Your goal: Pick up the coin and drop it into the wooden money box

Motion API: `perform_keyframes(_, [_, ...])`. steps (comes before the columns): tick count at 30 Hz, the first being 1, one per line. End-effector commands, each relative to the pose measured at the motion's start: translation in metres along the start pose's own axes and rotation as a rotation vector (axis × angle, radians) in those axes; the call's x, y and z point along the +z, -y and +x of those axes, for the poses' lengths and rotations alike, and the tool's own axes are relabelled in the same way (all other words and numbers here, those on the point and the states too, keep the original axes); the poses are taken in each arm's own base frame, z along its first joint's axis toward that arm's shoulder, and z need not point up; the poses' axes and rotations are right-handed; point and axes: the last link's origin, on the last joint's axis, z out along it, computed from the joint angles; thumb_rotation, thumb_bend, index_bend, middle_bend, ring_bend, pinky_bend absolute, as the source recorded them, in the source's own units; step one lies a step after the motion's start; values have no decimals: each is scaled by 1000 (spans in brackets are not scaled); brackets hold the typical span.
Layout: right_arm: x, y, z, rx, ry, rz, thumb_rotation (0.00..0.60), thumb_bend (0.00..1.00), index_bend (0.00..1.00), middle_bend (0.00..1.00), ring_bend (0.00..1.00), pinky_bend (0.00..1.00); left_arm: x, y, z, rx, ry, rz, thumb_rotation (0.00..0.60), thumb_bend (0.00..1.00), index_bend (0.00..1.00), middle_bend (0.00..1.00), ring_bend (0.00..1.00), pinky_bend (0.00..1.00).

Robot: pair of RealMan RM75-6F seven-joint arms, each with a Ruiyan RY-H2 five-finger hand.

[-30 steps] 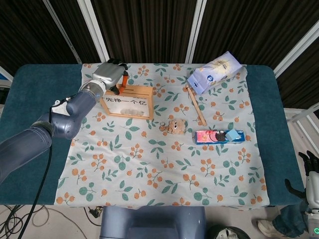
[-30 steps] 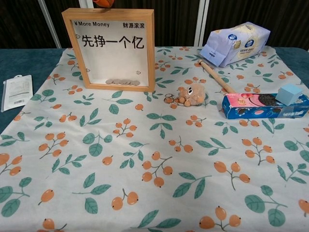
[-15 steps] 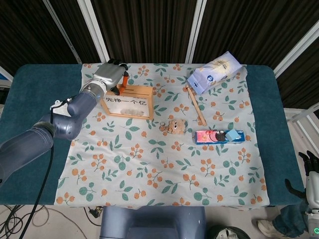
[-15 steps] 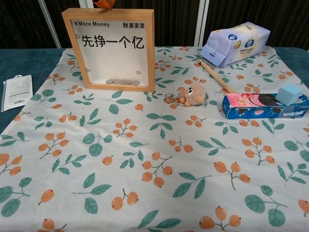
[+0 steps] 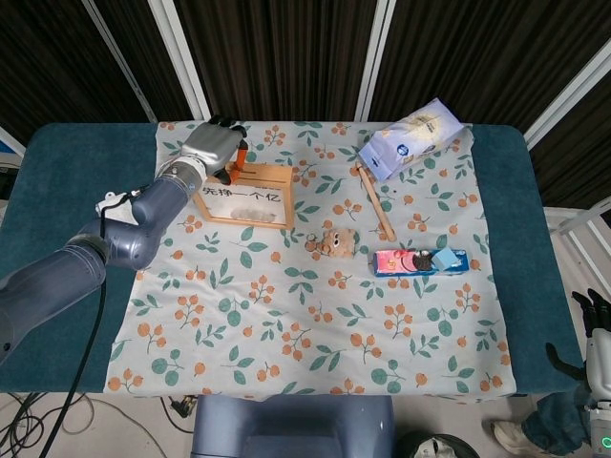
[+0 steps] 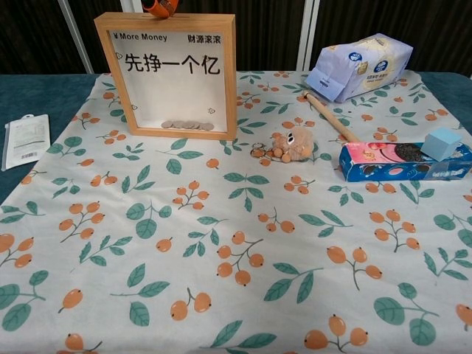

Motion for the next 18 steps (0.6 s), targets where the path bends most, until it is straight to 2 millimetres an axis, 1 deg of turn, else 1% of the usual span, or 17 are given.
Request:
perform_keyframes(1, [0,0,0,-1,0,0,600,369,127,46,19,0,0,-1,0,1,0,-1,600,635,565,150,0,0])
perform_keyframes(14, [0,0,0,-1,2,-1,600,369,127,46,19,0,-1,-1,2,6,-3,5,600,567,530,132,0,0])
perform_keyframes(18, [0,0,-1,-2,3,-2,600,369,126,46,20,0,-1,-1,2,12,-6,7,600,564,522,131,0,0])
